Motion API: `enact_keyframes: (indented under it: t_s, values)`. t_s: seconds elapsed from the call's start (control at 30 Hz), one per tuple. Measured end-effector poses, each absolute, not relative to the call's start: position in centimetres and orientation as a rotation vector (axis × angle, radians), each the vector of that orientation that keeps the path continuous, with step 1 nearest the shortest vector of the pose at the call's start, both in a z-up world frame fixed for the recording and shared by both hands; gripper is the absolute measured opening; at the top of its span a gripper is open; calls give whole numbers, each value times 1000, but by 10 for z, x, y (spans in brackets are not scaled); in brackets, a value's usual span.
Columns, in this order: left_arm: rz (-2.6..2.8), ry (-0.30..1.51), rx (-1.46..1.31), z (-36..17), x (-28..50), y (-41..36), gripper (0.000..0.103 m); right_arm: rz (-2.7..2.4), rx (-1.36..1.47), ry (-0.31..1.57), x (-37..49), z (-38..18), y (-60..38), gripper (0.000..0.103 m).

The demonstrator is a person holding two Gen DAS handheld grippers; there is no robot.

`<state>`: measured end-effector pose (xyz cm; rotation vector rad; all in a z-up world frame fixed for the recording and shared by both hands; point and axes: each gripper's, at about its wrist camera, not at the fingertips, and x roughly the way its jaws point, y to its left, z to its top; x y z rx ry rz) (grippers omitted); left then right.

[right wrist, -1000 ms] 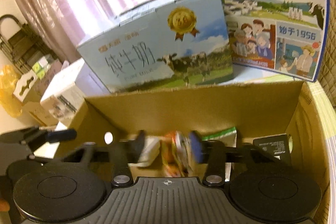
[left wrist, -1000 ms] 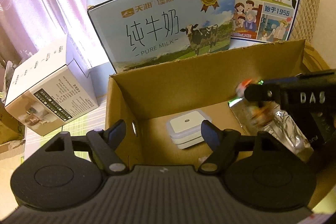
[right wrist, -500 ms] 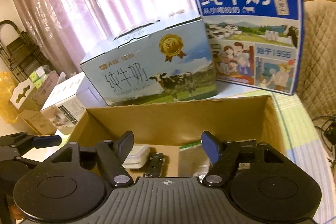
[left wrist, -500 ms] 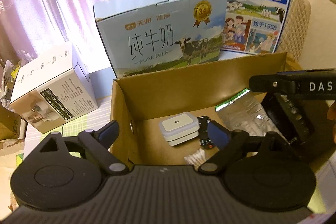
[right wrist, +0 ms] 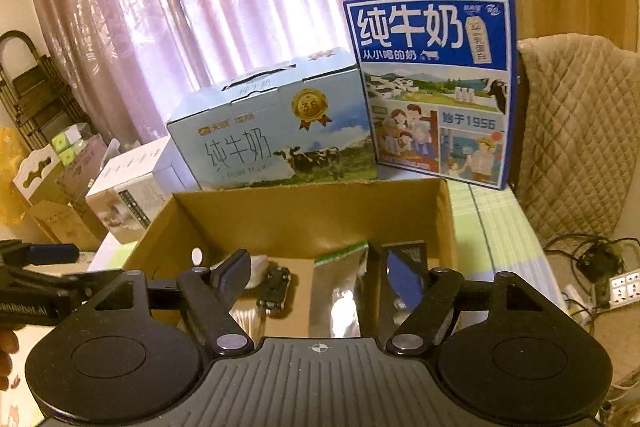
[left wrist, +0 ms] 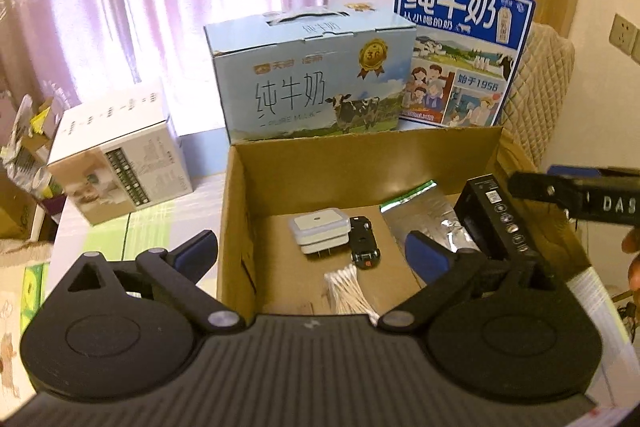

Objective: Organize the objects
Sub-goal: 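Withdraw both tools from the box back over the table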

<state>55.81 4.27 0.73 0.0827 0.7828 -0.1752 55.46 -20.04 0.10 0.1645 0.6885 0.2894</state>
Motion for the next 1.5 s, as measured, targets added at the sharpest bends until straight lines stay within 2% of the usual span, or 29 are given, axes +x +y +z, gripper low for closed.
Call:
enact_keyframes:
  t_s: [0.7, 1.5]
  values:
    - [-159, 796, -24, 28, 450, 66, 99, 346, 210, 701, 442, 18, -188, 73]
    - [-139, 928, -47, -17, 377, 98, 99, 372, 163, 884, 382, -38, -150, 73]
